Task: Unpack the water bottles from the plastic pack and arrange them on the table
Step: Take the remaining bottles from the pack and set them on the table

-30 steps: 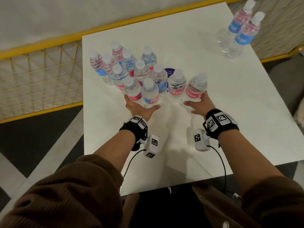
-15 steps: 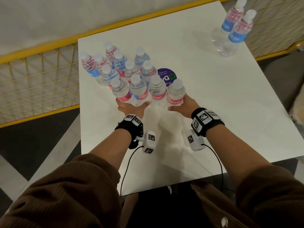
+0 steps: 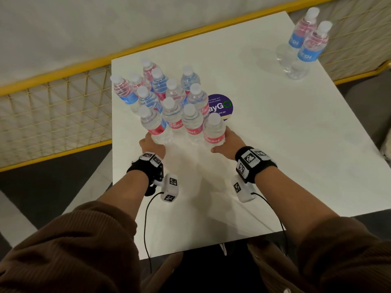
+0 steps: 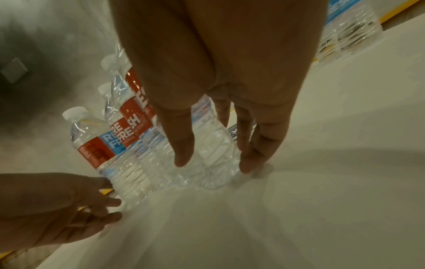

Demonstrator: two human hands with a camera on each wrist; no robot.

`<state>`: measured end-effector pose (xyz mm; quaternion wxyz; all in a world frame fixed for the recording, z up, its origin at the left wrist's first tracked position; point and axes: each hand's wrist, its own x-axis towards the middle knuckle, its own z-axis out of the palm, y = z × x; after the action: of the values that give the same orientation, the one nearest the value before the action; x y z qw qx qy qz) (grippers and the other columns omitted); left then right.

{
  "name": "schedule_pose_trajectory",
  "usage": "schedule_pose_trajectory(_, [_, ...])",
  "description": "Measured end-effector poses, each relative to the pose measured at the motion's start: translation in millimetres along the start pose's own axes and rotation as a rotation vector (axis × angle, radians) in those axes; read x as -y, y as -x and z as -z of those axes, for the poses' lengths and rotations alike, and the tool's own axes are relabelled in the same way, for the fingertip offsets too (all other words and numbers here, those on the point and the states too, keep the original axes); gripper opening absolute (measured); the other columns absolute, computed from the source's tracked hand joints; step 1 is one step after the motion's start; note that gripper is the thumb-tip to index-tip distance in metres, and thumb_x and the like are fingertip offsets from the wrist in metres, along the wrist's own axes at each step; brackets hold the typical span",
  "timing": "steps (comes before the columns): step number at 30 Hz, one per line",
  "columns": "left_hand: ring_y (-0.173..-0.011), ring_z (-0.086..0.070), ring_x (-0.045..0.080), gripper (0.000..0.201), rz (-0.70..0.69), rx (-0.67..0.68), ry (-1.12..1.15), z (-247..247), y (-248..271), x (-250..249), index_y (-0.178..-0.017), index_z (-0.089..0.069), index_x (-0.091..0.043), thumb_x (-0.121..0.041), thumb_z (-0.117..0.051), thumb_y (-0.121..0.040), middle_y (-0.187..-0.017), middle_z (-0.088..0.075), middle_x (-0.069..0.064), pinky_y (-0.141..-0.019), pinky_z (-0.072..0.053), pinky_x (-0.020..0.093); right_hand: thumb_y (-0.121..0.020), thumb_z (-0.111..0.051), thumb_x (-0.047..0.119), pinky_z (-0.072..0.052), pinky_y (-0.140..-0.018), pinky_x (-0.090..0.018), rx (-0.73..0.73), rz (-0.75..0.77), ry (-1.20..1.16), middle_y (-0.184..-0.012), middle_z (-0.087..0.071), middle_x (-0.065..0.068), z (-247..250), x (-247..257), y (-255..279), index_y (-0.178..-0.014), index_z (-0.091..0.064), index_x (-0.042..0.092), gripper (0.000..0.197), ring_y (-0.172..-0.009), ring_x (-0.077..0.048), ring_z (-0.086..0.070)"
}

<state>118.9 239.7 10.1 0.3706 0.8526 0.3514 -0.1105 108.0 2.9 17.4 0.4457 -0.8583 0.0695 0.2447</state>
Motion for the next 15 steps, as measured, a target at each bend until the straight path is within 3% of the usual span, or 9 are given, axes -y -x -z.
schedule_pose_trajectory(2, [-0.129, -0.039, 0.031, 0.060, -0.002, -0.041, -0.018, 14, -16, 7, -0.144, -0.028, -0.011, -0.005, -0.050, -0.089, -0.143, -0.032, 0.017, -0.107, -0.034, 0.034, -0.075, -0.076, 0.020, -0.039, -0.097, -0.030, -0.014, -0.003, 0.018, -0.135, -0.050, -0.010, 0, -1, 1, -0.140, -0.035, 0.015, 0.077, -0.123, -0.029, -0.049])
schedule_pose_trajectory(8, [-0.135, -0.036, 0.033, 0.080, -0.099, -0.049, 0.101, 60, -73, -14, -0.151, -0.008, -0.022, -0.004, -0.053, -0.087, -0.152, -0.025, 0.017, -0.108, -0.037, 0.045, -0.078, -0.074, 0.023, -0.041, -0.097, -0.033, -0.048, -0.001, -0.003, -0.131, -0.057, -0.009, -7, 1, 9, -0.137, -0.040, 0.015, 0.069, -0.119, -0.029, -0.053])
schedule_pose_trajectory(11, [-0.123, -0.049, 0.033, 0.082, -0.159, -0.042, 0.130, 75, -83, -40, -0.150, -0.006, -0.025, 0.003, -0.050, -0.086, -0.143, -0.040, 0.013, -0.101, -0.044, 0.043, -0.079, -0.073, 0.024, -0.040, -0.093, -0.028, -0.061, -0.011, 0.005, -0.131, -0.057, -0.008, -6, 4, 13, -0.139, -0.038, 0.016, 0.070, -0.118, -0.028, -0.054])
schedule_pose_trajectory(13, [-0.112, -0.055, 0.030, 0.078, -0.149, 0.029, 0.196, 78, -85, -58, -0.149, -0.002, -0.033, -0.004, -0.047, -0.092, -0.137, -0.045, 0.000, -0.089, -0.051, 0.044, -0.079, -0.073, 0.022, -0.037, -0.092, -0.025, -0.069, -0.013, -0.009, -0.133, -0.055, -0.007, -5, 6, 15, -0.142, -0.033, 0.018, 0.074, -0.120, -0.027, -0.052])
schedule_pose_trajectory(15, [-0.115, -0.055, 0.028, 0.064, -0.102, 0.081, 0.270, 75, -89, -63, -0.145, -0.002, -0.047, -0.027, -0.041, -0.099, -0.138, -0.048, -0.006, -0.080, -0.050, 0.044, -0.078, -0.074, 0.021, -0.035, -0.092, -0.024, -0.078, -0.011, -0.031, -0.134, -0.054, -0.006, -6, 7, 16, -0.143, -0.030, 0.019, 0.078, -0.123, -0.026, -0.051])
